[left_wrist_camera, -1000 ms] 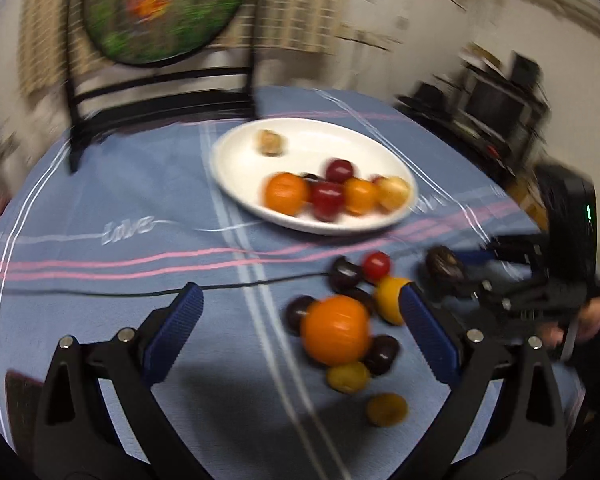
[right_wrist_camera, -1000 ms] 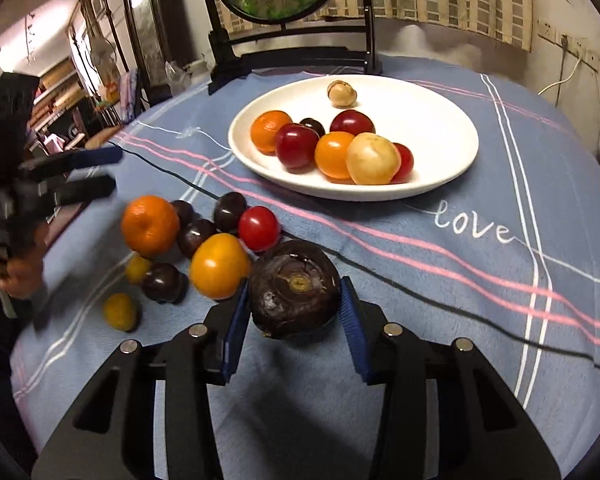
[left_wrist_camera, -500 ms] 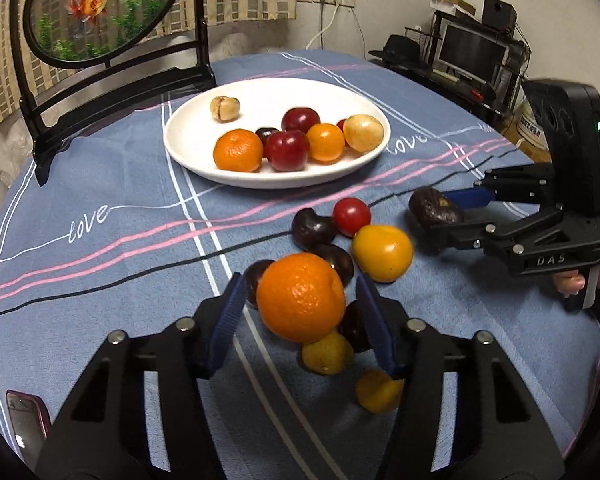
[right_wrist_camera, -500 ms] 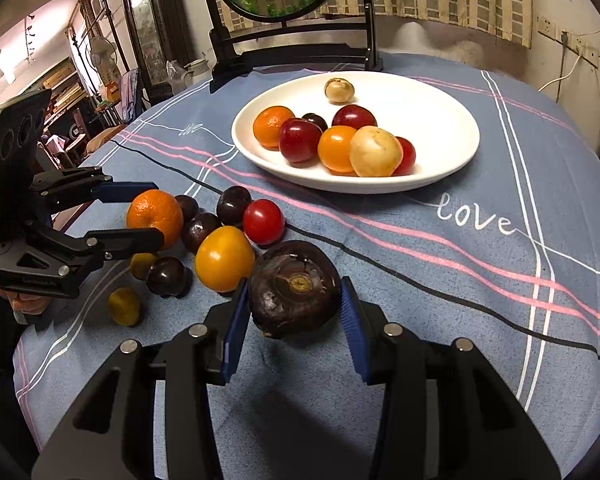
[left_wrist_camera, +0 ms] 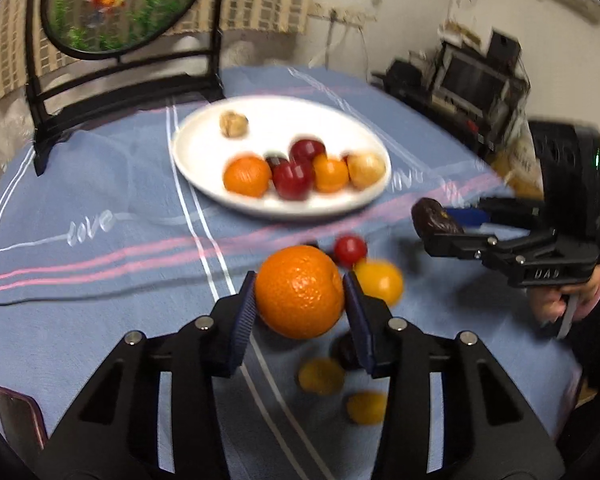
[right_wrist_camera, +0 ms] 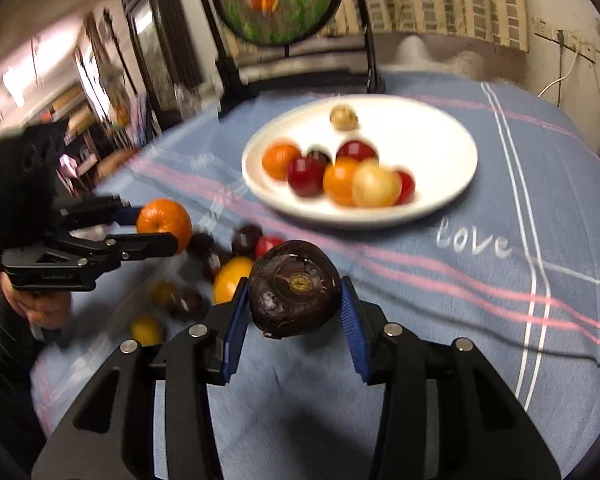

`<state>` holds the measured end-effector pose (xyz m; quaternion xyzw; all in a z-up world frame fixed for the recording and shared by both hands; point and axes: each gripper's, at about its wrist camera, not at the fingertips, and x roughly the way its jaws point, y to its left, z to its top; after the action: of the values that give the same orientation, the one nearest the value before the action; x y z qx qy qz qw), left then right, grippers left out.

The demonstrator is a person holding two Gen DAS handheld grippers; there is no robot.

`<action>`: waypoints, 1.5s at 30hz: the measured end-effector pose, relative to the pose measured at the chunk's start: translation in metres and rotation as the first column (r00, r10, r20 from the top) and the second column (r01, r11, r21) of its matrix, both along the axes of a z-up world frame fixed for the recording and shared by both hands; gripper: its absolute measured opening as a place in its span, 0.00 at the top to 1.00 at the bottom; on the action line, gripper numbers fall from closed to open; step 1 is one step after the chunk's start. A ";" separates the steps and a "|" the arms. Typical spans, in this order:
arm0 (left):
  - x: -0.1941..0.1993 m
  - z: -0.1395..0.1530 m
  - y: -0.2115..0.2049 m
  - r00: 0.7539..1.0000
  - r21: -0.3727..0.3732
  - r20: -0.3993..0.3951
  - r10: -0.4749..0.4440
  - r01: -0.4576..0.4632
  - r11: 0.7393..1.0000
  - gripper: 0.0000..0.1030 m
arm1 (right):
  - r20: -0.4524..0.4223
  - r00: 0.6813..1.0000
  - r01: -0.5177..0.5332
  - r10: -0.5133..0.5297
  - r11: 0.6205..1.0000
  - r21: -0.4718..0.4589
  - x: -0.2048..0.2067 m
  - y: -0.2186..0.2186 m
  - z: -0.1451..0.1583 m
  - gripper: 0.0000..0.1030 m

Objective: Organize fruits
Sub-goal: 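Carry the orange and dark purple fruit onto the white plate and open both grippers, then grasp a yellow small fruit with the left gripper while the right gripper grasps a yellow-orange tomato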

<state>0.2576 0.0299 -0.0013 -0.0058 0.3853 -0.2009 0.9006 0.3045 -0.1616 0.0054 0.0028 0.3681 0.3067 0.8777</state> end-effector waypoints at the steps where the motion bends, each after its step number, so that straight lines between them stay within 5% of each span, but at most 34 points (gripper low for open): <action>1: 0.008 0.008 0.002 1.000 -0.006 0.011 0.018 -0.018 1.000 0.57 | 0.016 1.000 0.017 -0.017 1.000 0.012 0.004 -0.001 0.004 0.57; 6: 0.067 0.031 -0.001 0.996 -0.027 0.030 0.090 -0.089 0.996 0.62 | 0.038 0.984 0.171 -0.173 0.983 0.063 0.059 -0.009 0.014 0.57; 9: 0.107 0.024 -0.011 0.994 -0.001 0.010 0.110 -0.110 0.994 0.71 | 0.027 0.975 0.218 -0.220 0.975 0.042 0.091 -0.007 0.004 0.57; 14: 0.144 0.008 -0.017 0.989 0.014 -0.038 0.146 -0.146 0.989 0.68 | 0.004 0.968 0.250 -0.250 0.968 0.029 0.108 -0.006 -0.002 0.52; 16: 0.141 0.010 -0.013 0.986 0.008 -0.033 0.161 -0.161 0.987 0.53 | 0.018 0.970 0.241 -0.242 0.970 0.023 0.098 -0.007 0.005 0.52; 18: 0.125 0.021 -0.001 0.981 -0.013 0.002 0.193 -0.193 0.981 0.27 | 0.063 0.970 0.233 -0.234 0.972 0.023 0.083 -0.008 0.017 0.52; 23: 0.069 0.034 0.024 0.960 -0.014 0.084 0.267 -0.267 0.964 0.05 | 0.076 0.992 0.095 -0.099 0.994 0.045 0.031 0.006 0.025 0.50; 30: 0.015 -0.011 0.040 0.953 0.053 0.034 0.302 -0.303 0.952 0.04 | -0.037 0.996 -0.089 0.086 0.993 -0.078 -0.014 0.049 -0.021 0.50; 45: -0.004 -0.014 0.041 0.958 0.066 0.013 0.288 -0.288 0.955 0.04 | -0.035 0.997 -0.073 0.068 0.981 -0.182 -0.012 0.064 -0.039 0.51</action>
<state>0.2531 0.0712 -0.0157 -0.0312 0.3854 -0.0544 0.9206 0.2921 -0.0979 -0.0340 -0.0864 0.4073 0.3025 0.8574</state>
